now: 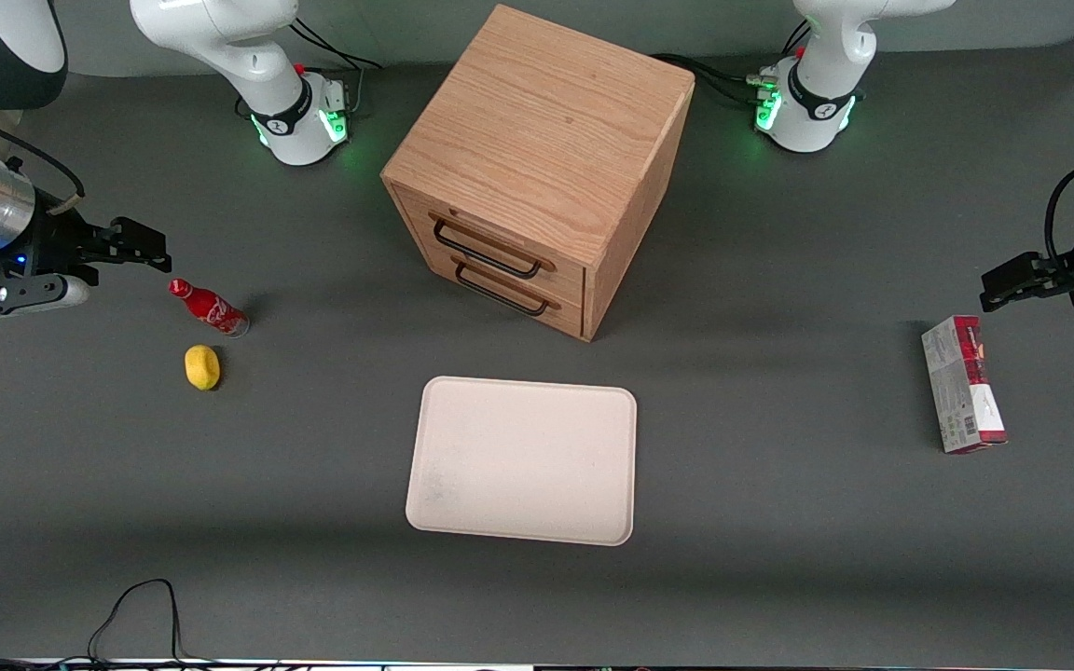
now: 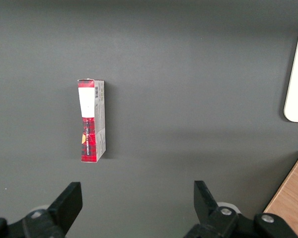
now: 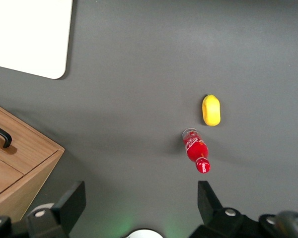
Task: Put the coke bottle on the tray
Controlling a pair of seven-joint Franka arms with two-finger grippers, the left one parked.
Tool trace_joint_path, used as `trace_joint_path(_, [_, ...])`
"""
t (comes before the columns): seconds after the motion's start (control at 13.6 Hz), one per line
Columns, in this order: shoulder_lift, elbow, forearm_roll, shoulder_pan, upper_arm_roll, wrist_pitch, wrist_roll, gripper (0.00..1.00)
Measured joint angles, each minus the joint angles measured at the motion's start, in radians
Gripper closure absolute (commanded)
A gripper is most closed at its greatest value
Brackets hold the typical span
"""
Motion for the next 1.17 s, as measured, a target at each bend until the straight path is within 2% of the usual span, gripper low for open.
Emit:
trace_joint_path(0.29, [0.010,0.017,-0.011,0.000,-0.010,-0.044,0.001,0.00])
trace_joint_path(0.44, [0.002,0.009,-0.028,0.001,-0.054,-0.073,-0.011,0.00])
trace_joint_path(0.73, [-0.123,-0.128,-0.090,-0.002,-0.155,-0.074,-0.091,0.00])
trace_joint_path(0.95, [-0.230,-0.235,-0.114,-0.001,-0.170,-0.052,-0.106,0.00])
trace_joint_path(1.17, [-0.266,-0.293,-0.117,0.002,-0.170,-0.024,-0.106,0.00])
